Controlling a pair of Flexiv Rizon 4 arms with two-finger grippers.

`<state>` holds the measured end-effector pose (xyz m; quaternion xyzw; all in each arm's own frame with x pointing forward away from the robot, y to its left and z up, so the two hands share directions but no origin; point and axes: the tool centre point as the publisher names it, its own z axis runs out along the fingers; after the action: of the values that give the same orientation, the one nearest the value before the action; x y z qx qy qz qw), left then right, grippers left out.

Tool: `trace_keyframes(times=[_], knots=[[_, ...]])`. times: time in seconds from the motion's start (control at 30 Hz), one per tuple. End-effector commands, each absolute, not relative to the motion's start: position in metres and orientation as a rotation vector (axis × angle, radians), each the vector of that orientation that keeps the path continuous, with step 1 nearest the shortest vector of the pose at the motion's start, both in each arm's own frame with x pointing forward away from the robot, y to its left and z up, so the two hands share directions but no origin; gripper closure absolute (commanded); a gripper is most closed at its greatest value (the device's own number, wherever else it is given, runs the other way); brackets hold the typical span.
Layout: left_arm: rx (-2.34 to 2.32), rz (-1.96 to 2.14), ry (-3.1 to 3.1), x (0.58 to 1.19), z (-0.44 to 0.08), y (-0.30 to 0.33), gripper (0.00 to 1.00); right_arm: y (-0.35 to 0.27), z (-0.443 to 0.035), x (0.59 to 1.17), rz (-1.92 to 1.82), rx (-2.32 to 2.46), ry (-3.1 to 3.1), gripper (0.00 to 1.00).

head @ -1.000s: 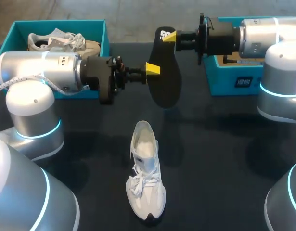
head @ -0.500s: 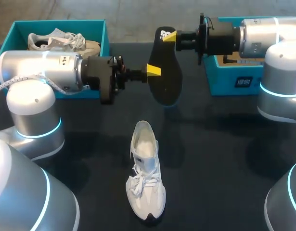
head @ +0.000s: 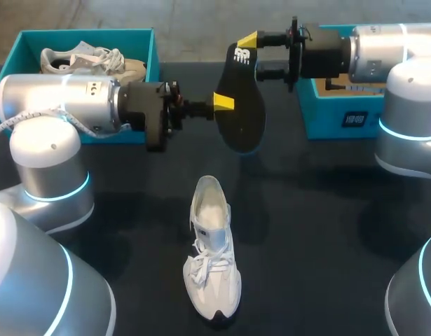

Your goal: Take the shoe out of the shoebox, open the shoe tongue, remove and reinsert the insole, then place the shoe into the shoebox

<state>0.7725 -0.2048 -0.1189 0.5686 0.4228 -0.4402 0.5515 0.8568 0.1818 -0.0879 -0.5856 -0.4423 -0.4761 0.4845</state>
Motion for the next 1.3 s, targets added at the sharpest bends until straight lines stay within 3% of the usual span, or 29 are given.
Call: trace_keyframes(times=[0.03,0.8,1.3], knots=[[1.337,-1.026,0.998,0.769,-0.118,-0.197,1.00,0.174,-0.086,0.848,-1.163,-1.438,-1.078,0.00],[1.302,-1.067,1.091,0.781,-0.139,-0.140,1.00,0.147,-0.090,0.815,-1.168,-1.444,-1.089,0.00],[1.097,-1.416,1.418,0.782,-0.140,-0.112,1.00,0.147,-0.090,0.815,-1.168,-1.444,-1.089,0.00]])
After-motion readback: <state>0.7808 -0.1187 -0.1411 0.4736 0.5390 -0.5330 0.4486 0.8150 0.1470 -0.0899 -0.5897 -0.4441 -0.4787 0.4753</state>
